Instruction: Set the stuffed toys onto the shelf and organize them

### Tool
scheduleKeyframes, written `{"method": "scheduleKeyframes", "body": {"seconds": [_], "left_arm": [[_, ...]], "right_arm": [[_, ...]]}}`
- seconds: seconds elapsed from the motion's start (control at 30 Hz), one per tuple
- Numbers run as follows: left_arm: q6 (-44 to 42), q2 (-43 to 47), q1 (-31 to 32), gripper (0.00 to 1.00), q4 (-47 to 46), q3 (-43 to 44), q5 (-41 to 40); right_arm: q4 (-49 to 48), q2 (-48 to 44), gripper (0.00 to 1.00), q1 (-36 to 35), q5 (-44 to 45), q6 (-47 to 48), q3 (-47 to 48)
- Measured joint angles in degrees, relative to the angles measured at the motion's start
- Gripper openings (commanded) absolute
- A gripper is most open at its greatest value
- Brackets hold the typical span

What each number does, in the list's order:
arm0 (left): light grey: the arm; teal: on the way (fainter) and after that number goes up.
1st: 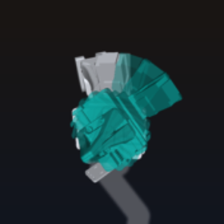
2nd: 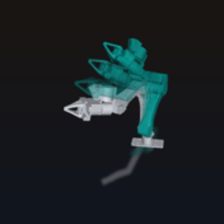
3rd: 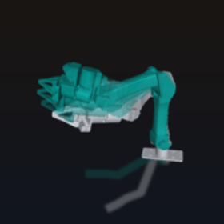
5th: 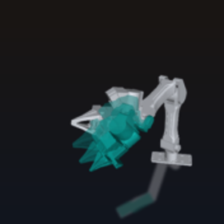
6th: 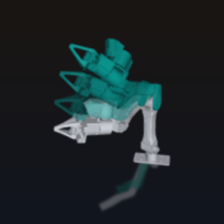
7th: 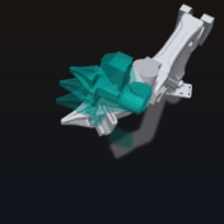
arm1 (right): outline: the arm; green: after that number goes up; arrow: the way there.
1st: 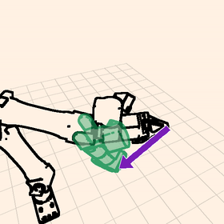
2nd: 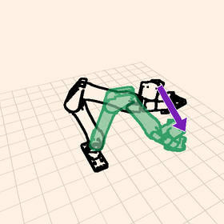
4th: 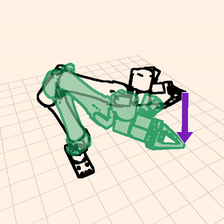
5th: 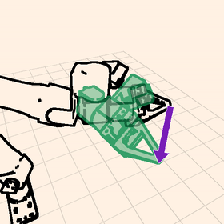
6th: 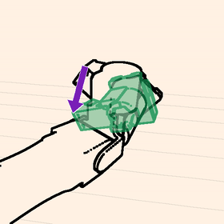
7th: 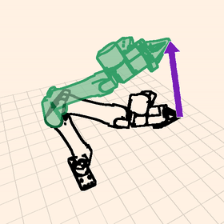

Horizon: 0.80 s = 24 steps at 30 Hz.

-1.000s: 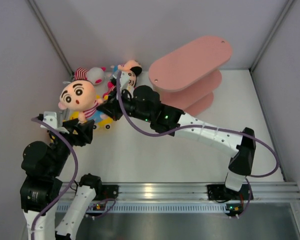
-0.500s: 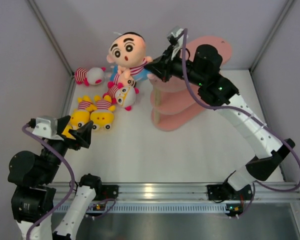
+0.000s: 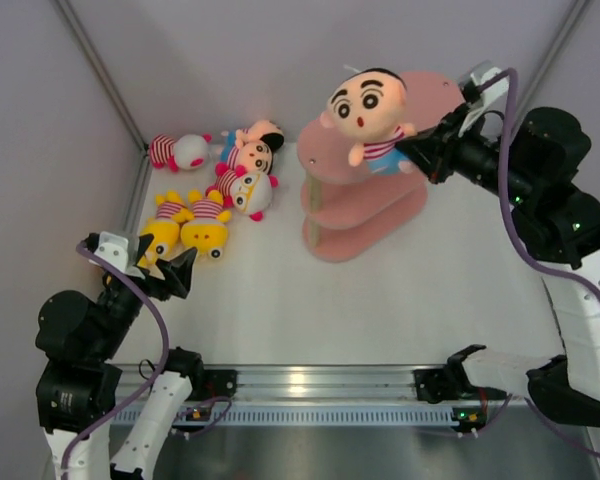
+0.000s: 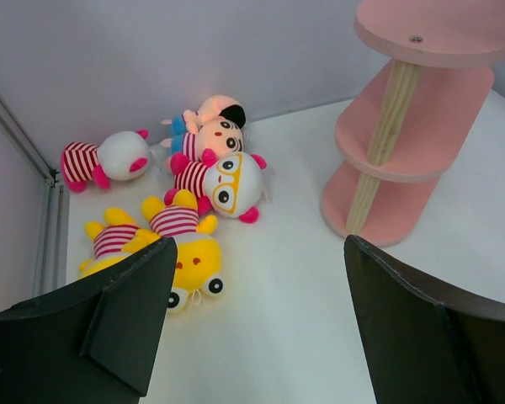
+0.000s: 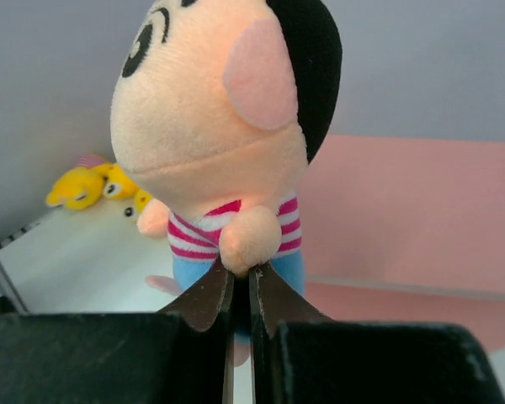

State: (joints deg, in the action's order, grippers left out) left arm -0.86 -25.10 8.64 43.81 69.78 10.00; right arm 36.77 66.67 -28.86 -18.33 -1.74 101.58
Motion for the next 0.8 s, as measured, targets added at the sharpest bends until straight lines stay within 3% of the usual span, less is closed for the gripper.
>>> {"method": "scheduleKeyframes", "body": {"seconds": [0.1,0.27,0.43,0.6,0.8], "left_arm": [[-0.4,0.5,0.0,0.86,-0.1,-0.3,0.5],[-0.8,0.6,0.0,0.87,0.0,-1.2,0.7],[-1.7,0.6,0.0,0.87,0.0,-2.0,0.9],[-3.0,0.6,0.0,0.88,0.0,-2.9,0.8],[-3.8,0.6,-0.2,0.88,0.0,-3.4,0.7]], "right_arm": [[6.1,4.0,0.00,8.4,-1.4,0.2,7.5],[14.2,19.7,0.00,21.9,-10.0,0.0,25.4],[17.5,32.4,0.00,34.3,-21.8,-5.0,28.7],[17.5,37.4,0.00,40.5,-29.9,-9.4,28.7],[16.6,39.6,0.00,40.6,-36.6,-11.9,30.2]]}}
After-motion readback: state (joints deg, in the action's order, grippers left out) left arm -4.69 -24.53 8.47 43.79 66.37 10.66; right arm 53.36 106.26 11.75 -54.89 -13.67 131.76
